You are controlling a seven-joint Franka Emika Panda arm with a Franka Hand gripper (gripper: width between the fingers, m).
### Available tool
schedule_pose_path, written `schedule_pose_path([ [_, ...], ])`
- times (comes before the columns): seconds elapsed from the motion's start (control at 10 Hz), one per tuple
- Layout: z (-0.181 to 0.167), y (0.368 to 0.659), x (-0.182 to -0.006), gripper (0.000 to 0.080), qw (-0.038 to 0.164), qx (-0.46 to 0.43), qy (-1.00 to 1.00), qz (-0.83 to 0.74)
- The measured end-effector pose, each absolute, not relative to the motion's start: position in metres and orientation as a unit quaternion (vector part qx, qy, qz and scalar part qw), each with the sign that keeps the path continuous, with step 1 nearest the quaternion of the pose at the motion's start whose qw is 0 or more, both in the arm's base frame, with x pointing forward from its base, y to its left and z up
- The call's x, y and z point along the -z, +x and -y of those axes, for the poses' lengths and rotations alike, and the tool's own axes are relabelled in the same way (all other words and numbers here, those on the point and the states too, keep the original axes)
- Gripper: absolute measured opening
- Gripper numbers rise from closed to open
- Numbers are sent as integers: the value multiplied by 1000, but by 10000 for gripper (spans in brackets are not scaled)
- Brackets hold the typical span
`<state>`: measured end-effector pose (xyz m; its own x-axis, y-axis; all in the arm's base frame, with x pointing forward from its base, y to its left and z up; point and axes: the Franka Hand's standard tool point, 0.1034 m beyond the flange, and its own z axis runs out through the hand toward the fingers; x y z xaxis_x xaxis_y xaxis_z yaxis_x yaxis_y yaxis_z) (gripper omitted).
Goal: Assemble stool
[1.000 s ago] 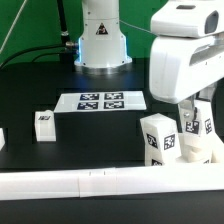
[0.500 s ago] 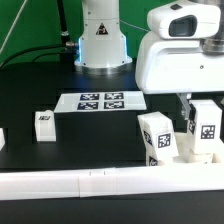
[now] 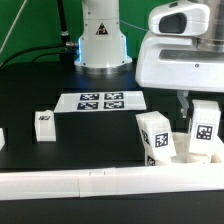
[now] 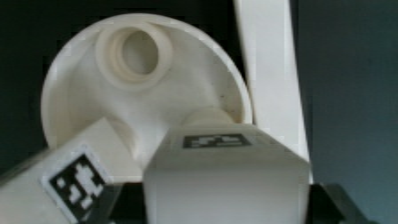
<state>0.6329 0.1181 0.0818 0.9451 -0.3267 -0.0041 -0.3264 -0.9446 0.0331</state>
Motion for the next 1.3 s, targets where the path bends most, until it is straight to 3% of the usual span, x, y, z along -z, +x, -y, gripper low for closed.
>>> schedule_pose_path([
  [0.2, -114, 634, -81, 337, -17, -16, 961, 277],
  [0.3, -110, 633, -81, 337, -54, -25, 932, 358],
  [0.4, -110, 633, -81, 337, -74, -18, 899, 432],
  [0.5, -108, 633, -82, 337, -83, -12, 884, 460],
  [1.0, -112, 633, -82, 337, -88, 4, 786, 612],
  [1.3, -120, 638, -79, 337, -118, 13, 608, 785],
])
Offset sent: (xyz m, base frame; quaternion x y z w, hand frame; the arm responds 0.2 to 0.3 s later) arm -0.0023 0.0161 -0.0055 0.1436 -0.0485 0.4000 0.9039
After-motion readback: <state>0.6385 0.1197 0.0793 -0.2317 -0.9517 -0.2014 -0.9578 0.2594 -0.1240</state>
